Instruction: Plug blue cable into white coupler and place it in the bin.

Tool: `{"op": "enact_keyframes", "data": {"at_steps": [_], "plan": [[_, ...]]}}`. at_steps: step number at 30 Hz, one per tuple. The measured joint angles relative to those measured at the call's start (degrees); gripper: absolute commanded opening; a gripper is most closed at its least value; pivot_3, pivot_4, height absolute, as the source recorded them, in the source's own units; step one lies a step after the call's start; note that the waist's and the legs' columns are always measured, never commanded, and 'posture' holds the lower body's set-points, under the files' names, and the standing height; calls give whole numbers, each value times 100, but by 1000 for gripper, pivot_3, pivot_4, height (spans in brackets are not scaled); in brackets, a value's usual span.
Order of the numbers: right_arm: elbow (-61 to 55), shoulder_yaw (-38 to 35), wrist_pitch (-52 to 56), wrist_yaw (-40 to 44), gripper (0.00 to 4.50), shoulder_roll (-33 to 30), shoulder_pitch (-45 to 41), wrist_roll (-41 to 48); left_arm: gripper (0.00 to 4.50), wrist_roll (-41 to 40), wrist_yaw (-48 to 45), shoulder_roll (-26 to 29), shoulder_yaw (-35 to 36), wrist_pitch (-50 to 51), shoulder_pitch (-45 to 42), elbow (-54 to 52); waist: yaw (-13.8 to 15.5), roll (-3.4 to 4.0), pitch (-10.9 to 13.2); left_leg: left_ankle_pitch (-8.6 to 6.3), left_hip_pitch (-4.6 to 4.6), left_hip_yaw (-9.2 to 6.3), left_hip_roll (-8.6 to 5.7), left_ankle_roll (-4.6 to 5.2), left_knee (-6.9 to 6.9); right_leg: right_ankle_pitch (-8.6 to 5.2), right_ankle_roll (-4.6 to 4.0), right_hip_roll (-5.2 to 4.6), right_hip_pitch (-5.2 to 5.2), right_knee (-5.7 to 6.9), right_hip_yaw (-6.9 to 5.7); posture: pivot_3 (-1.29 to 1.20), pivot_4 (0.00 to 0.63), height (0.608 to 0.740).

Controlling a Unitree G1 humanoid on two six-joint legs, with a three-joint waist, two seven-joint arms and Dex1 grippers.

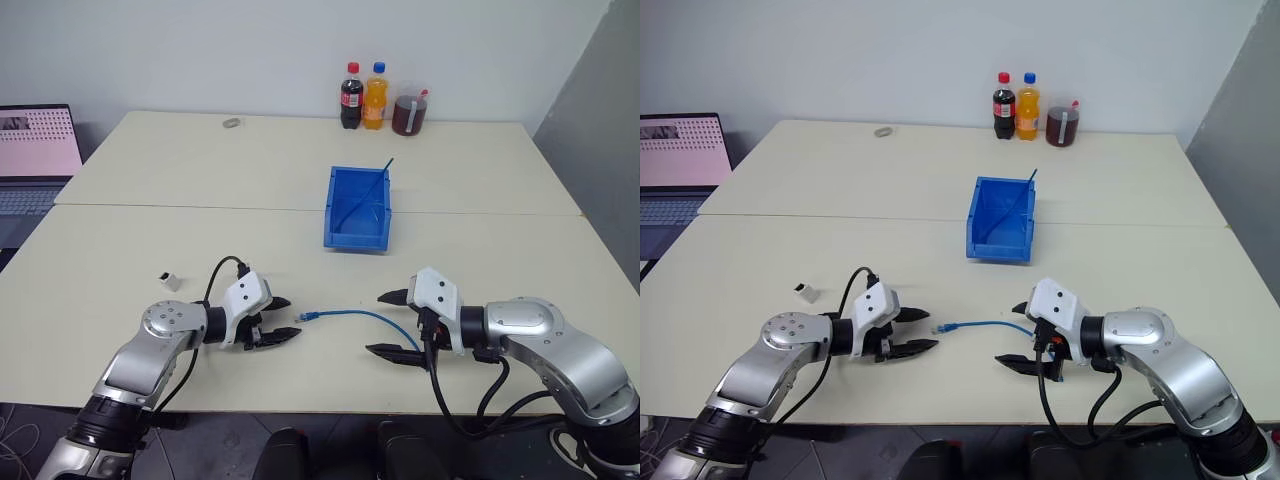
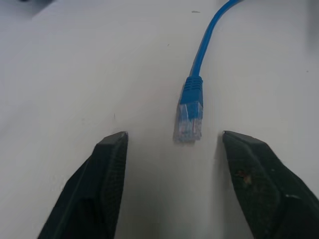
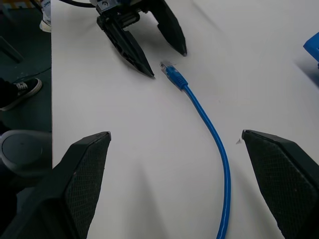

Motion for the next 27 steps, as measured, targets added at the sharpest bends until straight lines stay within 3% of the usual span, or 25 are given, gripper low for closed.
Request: {"op": "enact_keyframes", "data": {"at_steps": [4,10,19,27], "plan": [[-14,30,-2,-12,4500,-19,-4,1,3184,105,7,-79,-175,211,-287,66,8,-1,1,0,-2,0,-2,0,1,1,2,0,0,-1,-2,0,150,740],[-110,49,-1,-94,4500,-60,-3,4,2208,121,-87,-52,-246,367,-382,65,3,-1,0,0,-1,0,-1,0,0,1,2,0,0,-2,-1,0,150,740],[-152,49,-38,-175,4500,-80,-2,-4,358,103,-241,-5,-298,523,-281,-176,-5,-1,0,0,-2,1,0,0,-2,0,2,0,-1,-3,0,0,150,740],[-129,46,-126,-253,4500,-80,2,-7,256,6,-224,-85,-302,520,-111,-348,0,-1,0,0,-2,1,0,0,-1,0,2,0,-1,-3,1,0,150,740]]}}
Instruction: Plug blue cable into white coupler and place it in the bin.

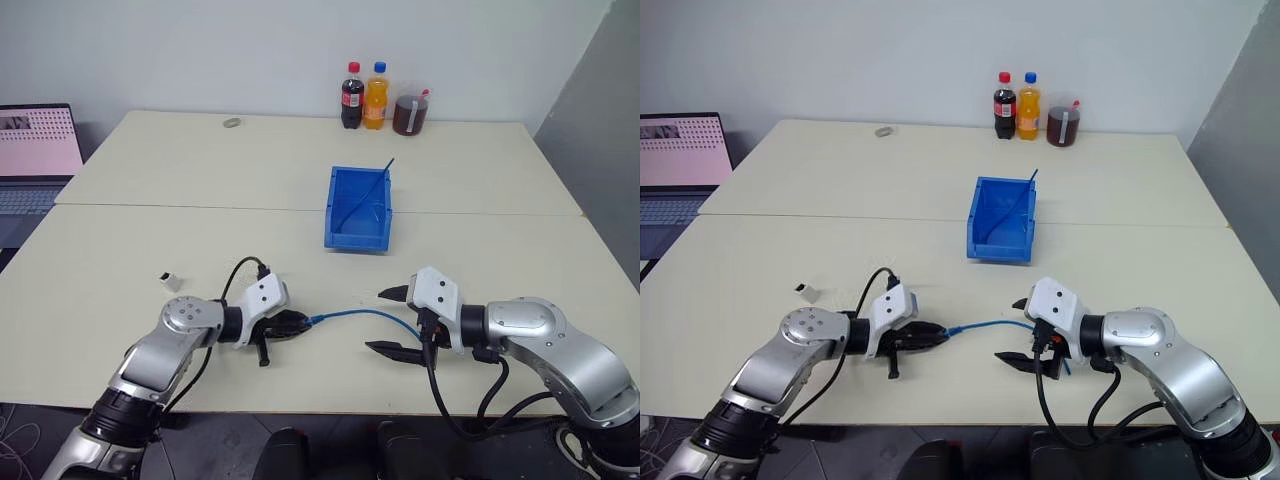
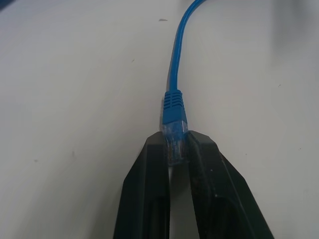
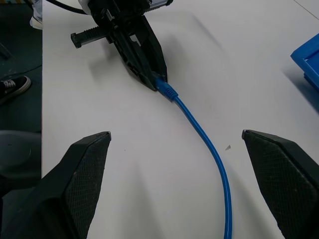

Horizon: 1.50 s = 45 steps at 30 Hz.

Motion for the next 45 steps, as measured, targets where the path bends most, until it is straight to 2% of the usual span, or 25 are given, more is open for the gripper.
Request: {"op": "enact_keyframes", "data": {"at_steps": [6,12,14,16,22,31,42,45], "plan": [[-19,-324,12,-69,4500,215,299,389,255,-364,227,-417,365,-14,29,141,5,-6,4,0,-7,-5,2,0,1,0,0,0,-3,1,0,0,150,740],[-129,-886,384,-249,4500,638,621,1350,255,-1020,436,-816,753,361,-228,-105,-1,-13,8,0,-8,-7,3,0,1,1,1,2,-2,2,2,0,150,740],[-135,-973,624,-433,4500,862,609,1706,255,-1235,500,-892,804,494,-330,-269,-3,-13,8,0,-6,-8,3,0,1,1,1,3,-2,2,8,0,150,740],[-7,-1329,917,-1029,4500,1607,519,2255,254,-1623,546,-974,983,862,-469,-387,-27,-17,10,0,-6,-10,9,0,1,1,0,10,-2,4,12,0,150,740],[385,-1807,1231,-2027,4500,2396,212,3112,254,-2613,782,-1169,1379,1666,-814,-659,-22,-17,11,0,-8,-7,4,-1,0,1,1,8,-3,3,12,0,150,740],[834,-2099,1254,-2692,4500,2690,-336,3822,254,-3496,1117,-1294,1613,2354,-897,-751,-28,-16,12,0,-8,-8,4,-1,-1,1,0,9,-4,2,16,0,150,740],[1195,-1963,1190,-2715,4500,2691,-643,4033,254,-3851,1336,-1288,1623,2512,-900,-898,-28,-16,12,0,-9,-8,3,-1,-2,1,0,9,-6,1,18,0,150,740],[1311,-1888,1145,-2707,3956,2690,-743,4026,254,-3902,1389,-1288,1622,2521,-901,-899,-28,-16,12,0,-9,-7,3,-1,-2,1,0,9,-7,1,19,0,150,740]]}}
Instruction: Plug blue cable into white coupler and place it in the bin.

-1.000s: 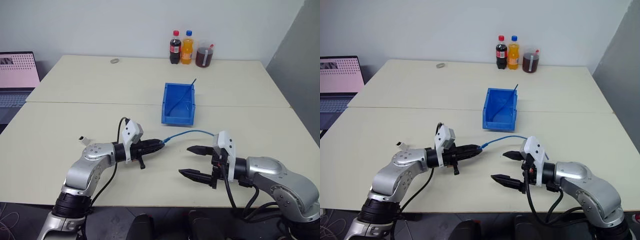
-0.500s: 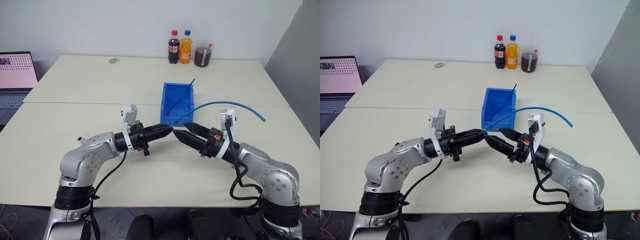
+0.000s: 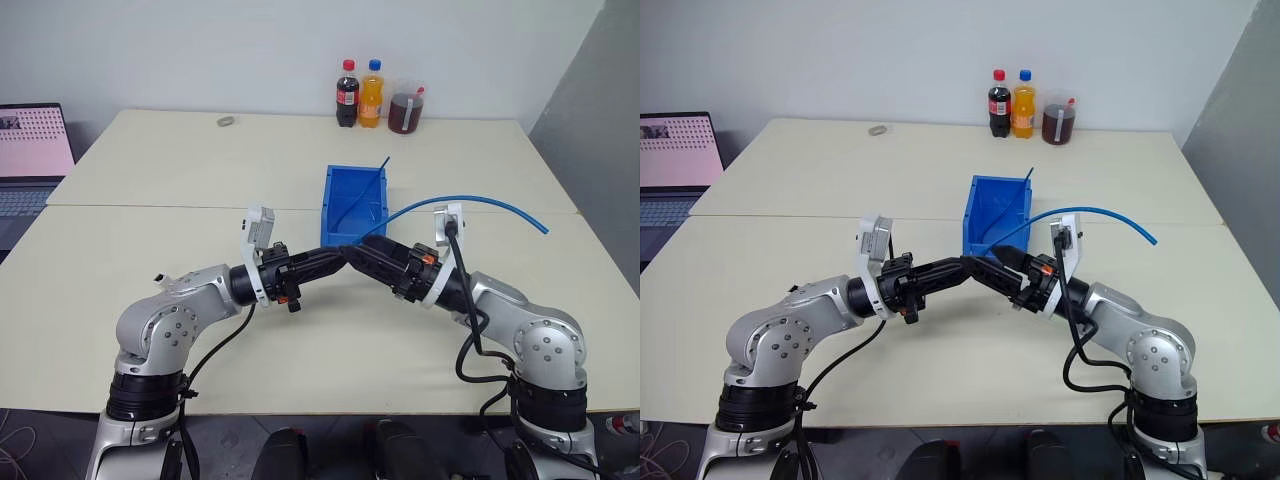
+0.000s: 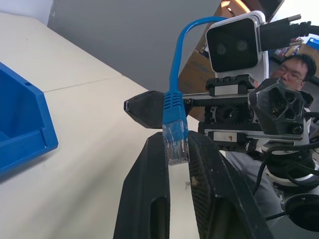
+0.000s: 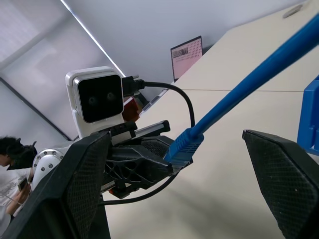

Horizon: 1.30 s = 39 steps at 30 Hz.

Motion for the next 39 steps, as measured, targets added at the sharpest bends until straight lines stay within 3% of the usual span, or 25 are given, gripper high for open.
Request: {"op": "enact_keyframes", "data": {"at_steps": [10,17,28,30,39], "plan": [[172,111,-129,92,1527,45,-62,10,254,-34,22,18,-3,64,-10,-51,1,0,0,0,-2,1,0,0,-2,0,0,0,-2,-2,0,0,150,740],[218,126,-176,109,176,26,-65,33,254,-44,-6,44,-4,74,-10,-87,0,1,1,0,-3,1,0,0,-3,0,0,0,-4,-2,1,0,150,740],[218,118,-177,108,132,-39,-65,170,254,38,-146,64,-62,-81,-10,-60,0,1,1,0,-4,3,0,0,-5,-1,0,0,-6,-3,2,0,150,740],[223,119,-167,105,132,-57,-65,201,956,89,-161,79,-83,-121,-11,-53,0,1,1,0,-4,3,0,0,-5,-1,0,0,-6,-3,3,0,150,740],[224,135,-159,113,130,-75,-112,271,2833,297,-267,314,-297,-151,53,-37,-2,1,3,0,-8,4,1,0,-7,-1,0,0,-12,-5,4,0,150,740]]}}
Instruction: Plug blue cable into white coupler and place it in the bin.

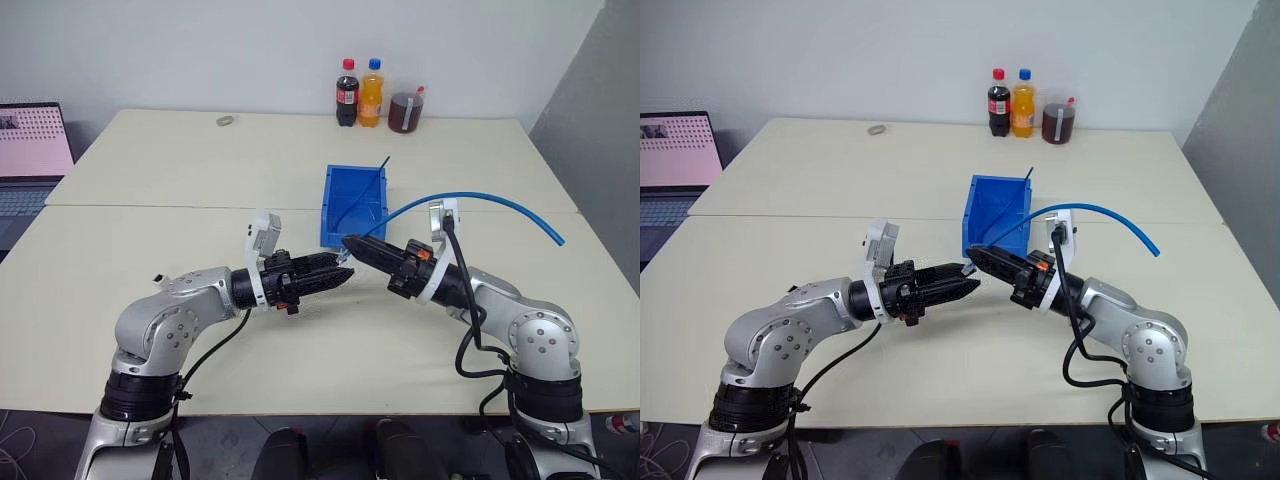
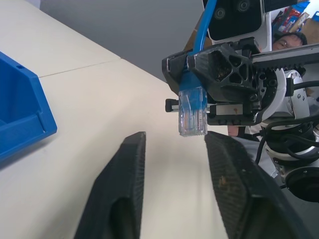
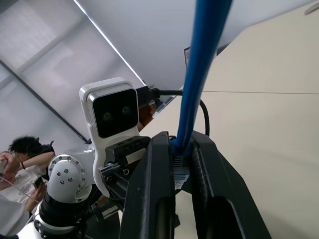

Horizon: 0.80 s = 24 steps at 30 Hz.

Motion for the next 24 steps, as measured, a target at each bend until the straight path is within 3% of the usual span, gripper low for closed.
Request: {"op": "enact_keyframes", "data": {"at_steps": [8,15,24], "plan": [[0,32,-47,93,129,-122,1,-68,4466,4,391,130,82,99,331,-312,-5,1,2,0,0,1,2,0,-2,0,0,-1,-2,-1,3,0,150,740],[2,167,-112,261,128,-245,28,-309,4500,529,1278,237,165,3,1088,-916,-16,1,5,-1,0,3,3,0,-6,0,-1,-6,-4,-5,6,0,150,740],[226,335,-117,599,128,-424,72,-584,4500,2873,4285,-1022,92,-794,1923,-1094,11,-7,9,-1,-3,1,3,-1,-5,1,1,-18,-3,-6,4,0,150,740]]}}
